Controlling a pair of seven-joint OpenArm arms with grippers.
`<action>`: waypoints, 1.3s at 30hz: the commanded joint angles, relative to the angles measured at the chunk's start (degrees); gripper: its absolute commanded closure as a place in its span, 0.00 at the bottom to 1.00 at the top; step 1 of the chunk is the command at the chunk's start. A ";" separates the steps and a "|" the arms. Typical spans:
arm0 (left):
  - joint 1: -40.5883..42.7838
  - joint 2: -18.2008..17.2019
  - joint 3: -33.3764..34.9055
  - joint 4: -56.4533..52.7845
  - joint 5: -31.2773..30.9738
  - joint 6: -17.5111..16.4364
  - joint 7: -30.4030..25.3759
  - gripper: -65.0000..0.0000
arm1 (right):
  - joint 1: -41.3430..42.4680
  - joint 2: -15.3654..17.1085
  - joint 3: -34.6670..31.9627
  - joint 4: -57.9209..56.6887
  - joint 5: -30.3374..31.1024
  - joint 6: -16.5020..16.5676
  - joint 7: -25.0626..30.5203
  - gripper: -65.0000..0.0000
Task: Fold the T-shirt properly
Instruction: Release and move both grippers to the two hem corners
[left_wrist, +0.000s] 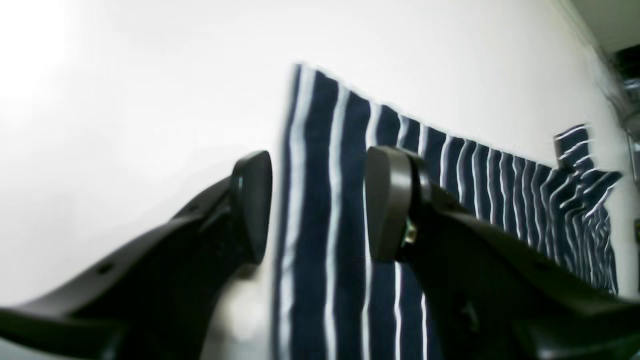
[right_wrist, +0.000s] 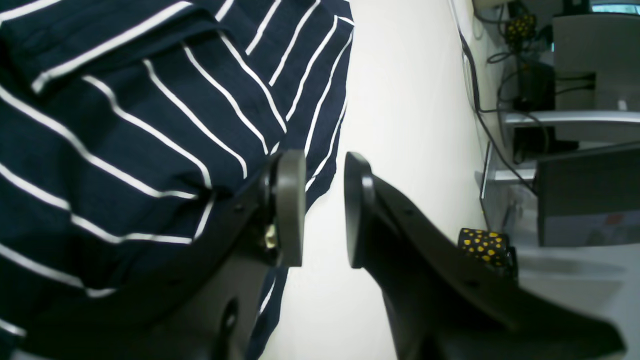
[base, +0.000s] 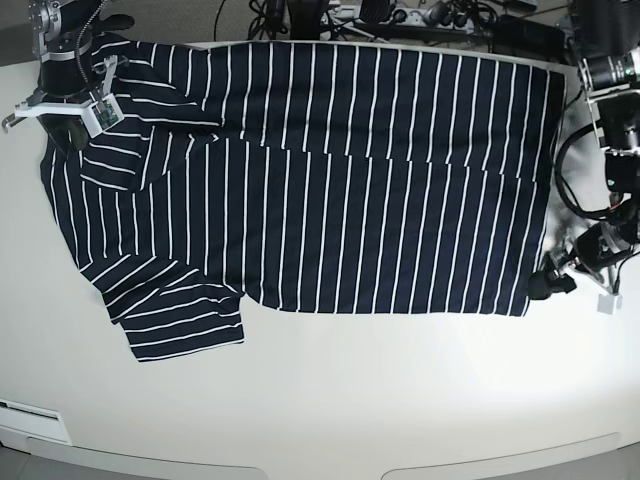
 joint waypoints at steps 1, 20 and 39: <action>-2.12 -0.52 0.48 -0.42 -0.24 -0.59 -1.27 0.52 | -0.17 0.76 0.44 1.03 -1.14 -0.81 0.63 0.75; -5.11 4.17 9.46 -4.28 8.33 5.31 -1.86 1.00 | 2.29 0.76 0.44 1.03 -2.80 -0.83 0.68 0.75; -11.69 -4.68 9.42 -4.26 -1.07 -0.17 -0.59 1.00 | 10.27 0.74 0.42 1.03 6.71 1.99 2.60 0.75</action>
